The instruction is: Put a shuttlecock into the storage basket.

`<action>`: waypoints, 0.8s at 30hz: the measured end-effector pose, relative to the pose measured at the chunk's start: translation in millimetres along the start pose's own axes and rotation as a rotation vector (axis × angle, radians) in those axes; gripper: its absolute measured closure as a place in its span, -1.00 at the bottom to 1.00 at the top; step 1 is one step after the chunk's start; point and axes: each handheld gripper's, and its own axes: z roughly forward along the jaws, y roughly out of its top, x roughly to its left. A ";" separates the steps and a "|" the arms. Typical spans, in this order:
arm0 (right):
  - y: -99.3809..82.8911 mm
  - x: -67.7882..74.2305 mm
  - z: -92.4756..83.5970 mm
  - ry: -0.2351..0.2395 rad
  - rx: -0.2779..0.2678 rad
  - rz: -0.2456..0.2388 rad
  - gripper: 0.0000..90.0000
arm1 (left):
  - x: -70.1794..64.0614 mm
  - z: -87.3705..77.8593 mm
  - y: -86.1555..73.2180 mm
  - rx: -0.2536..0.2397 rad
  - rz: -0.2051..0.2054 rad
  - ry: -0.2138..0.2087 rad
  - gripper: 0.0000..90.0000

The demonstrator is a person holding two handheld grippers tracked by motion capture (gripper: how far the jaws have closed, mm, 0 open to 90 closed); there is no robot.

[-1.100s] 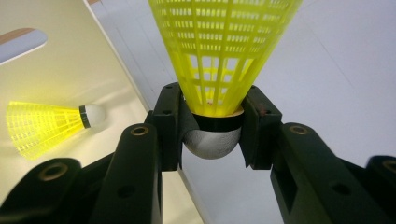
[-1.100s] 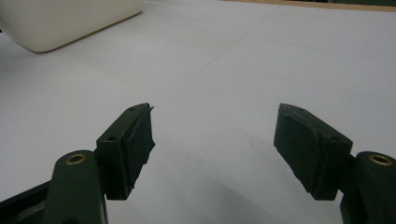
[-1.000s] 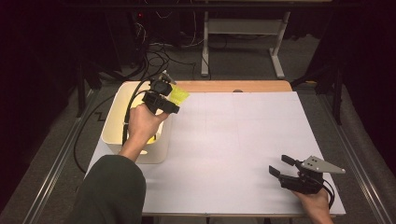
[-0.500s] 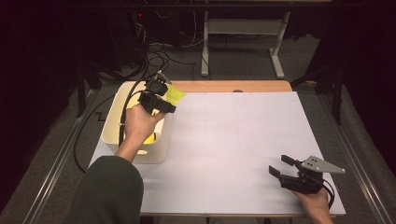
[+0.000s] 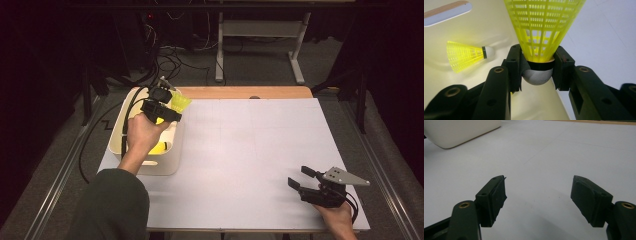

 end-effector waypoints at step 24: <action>-0.1 -0.8 -0.3 0.002 -0.001 0.004 -0.37 | 11.5 -7.3 -7.4 -0.025 -0.027 -0.003 0.43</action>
